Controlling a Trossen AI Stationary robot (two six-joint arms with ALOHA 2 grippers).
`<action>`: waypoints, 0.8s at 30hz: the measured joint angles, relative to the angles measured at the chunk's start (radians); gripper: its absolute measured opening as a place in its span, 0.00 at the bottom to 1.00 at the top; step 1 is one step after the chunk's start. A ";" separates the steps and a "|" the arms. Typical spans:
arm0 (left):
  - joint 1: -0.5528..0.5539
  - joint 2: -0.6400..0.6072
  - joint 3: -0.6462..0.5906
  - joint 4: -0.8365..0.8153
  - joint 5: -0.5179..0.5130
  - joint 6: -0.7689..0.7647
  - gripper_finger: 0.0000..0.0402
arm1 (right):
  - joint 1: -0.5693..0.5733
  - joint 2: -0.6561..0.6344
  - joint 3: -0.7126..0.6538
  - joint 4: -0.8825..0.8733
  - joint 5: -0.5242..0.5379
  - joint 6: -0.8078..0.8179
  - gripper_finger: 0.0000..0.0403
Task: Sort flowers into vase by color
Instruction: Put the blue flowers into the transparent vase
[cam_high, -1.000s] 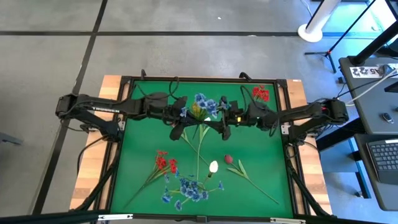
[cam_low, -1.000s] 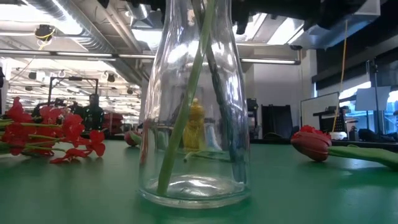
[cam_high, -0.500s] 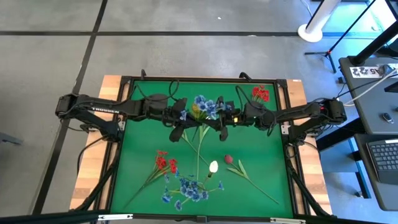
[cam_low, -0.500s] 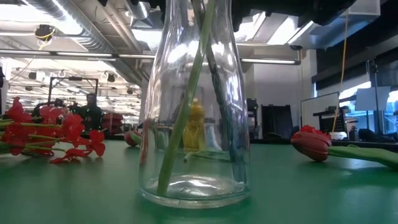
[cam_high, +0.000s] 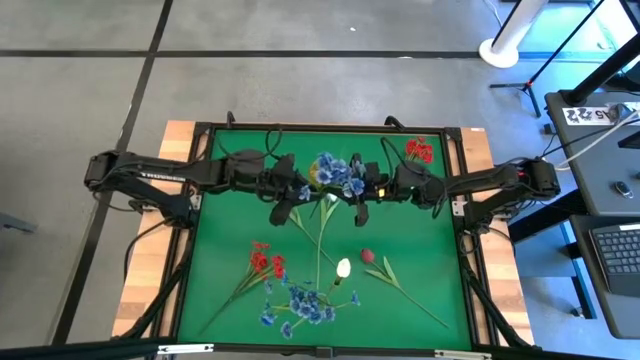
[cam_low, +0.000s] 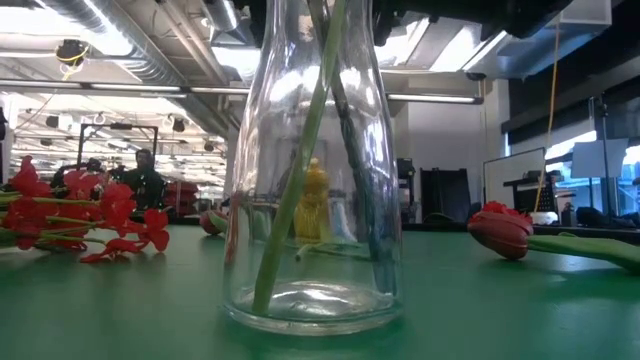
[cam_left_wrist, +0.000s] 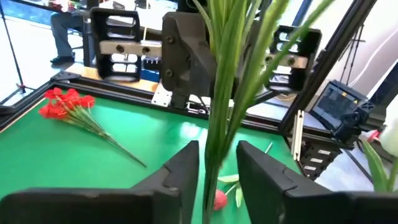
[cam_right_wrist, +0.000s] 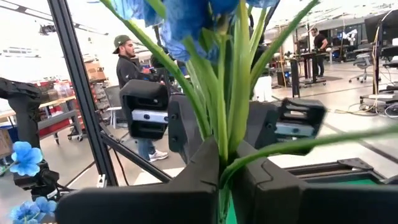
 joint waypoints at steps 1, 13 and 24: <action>0.000 -0.012 0.000 -0.012 -0.002 0.000 0.29 | 0.000 -0.007 0.000 -0.006 0.008 -0.008 0.03; -0.096 -0.268 0.000 -0.238 -0.190 0.036 0.42 | 0.002 -0.331 0.000 -0.450 0.156 -0.074 0.03; -0.260 -0.446 -0.192 -0.142 -0.363 0.079 0.42 | 0.248 -0.583 -0.098 -0.677 0.329 0.007 0.02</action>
